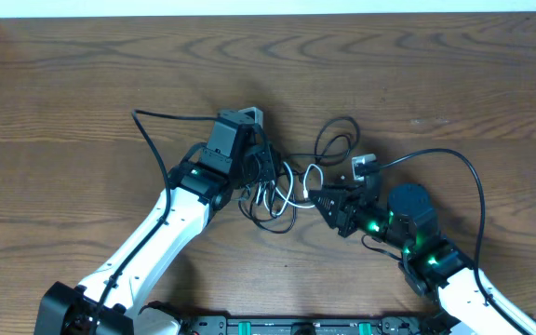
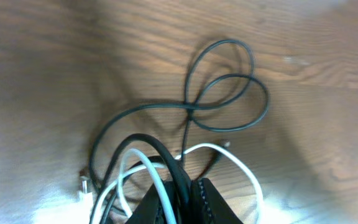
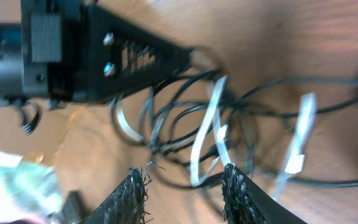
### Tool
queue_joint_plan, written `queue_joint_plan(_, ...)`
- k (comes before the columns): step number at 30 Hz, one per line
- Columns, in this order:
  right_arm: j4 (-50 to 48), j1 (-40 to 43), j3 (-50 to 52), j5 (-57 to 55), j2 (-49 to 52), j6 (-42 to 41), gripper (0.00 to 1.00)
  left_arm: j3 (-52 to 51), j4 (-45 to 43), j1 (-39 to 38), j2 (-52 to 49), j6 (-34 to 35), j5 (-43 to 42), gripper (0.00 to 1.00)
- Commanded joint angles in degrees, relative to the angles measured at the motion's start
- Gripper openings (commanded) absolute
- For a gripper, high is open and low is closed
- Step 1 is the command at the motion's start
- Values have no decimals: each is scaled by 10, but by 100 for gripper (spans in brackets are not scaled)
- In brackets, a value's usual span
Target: Untangle cables
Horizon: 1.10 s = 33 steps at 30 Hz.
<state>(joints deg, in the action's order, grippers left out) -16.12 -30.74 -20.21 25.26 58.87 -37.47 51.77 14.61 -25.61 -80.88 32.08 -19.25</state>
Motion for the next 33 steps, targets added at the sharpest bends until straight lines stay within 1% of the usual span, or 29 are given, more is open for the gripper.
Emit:
queue_joint_plan(1,0,-13,-4,41,6,-57,38,-1,-17,2,4,-15,-51,14)
queue_joint_plan(4,0,-28,-4,5,20,-64,38,-1,-17,2,4,-14,-57,14)
queue_joint_plan(7,0,-45,-4,-37,36,-65,38,-1,-17,2,4,2,-65,14)
queue_joint_plan(11,-8,-64,-4,-112,69,-84,35,-1,-17,2,4,7,-80,14)
queue_joint_plan(13,-32,-70,-4,-131,92,-92,34,-1,-19,2,4,8,-88,14)
queue_joint_plan(18,-131,-77,-4,-134,173,-92,32,-1,-21,2,4,14,-102,14)
queue_joint_plan(19,-141,-77,-4,-133,186,-92,29,-1,-21,2,4,14,-106,14)
queue_joint_plan(20,-147,-77,-4,-134,202,-90,22,-1,-21,2,4,14,-108,14)
queue_joint_plan(21,-152,-77,-4,-134,216,-79,10,-1,-21,2,4,14,-108,14)
queue_joint_plan(22,-154,-77,-4,-134,227,-63,1,-1,-21,2,4,14,-107,14)
queue_joint_plan(26,-141,-70,-4,-139,221,-51,1,-1,-18,2,4,12,-73,15)
queue_joint_plan(29,-123,-52,-4,-128,176,-35,1,-1,-7,2,4,12,-18,42)
queue_joint_plan(30,-110,-47,-4,-129,155,-35,1,-1,-3,2,4,12,0,48)
queue_joint_plan(32,-71,-32,-4,-129,96,-18,1,-1,11,2,4,12,36,61)
queue_joint_plan(33,-45,-20,-4,-129,50,-2,1,-1,22,2,4,12,56,72)
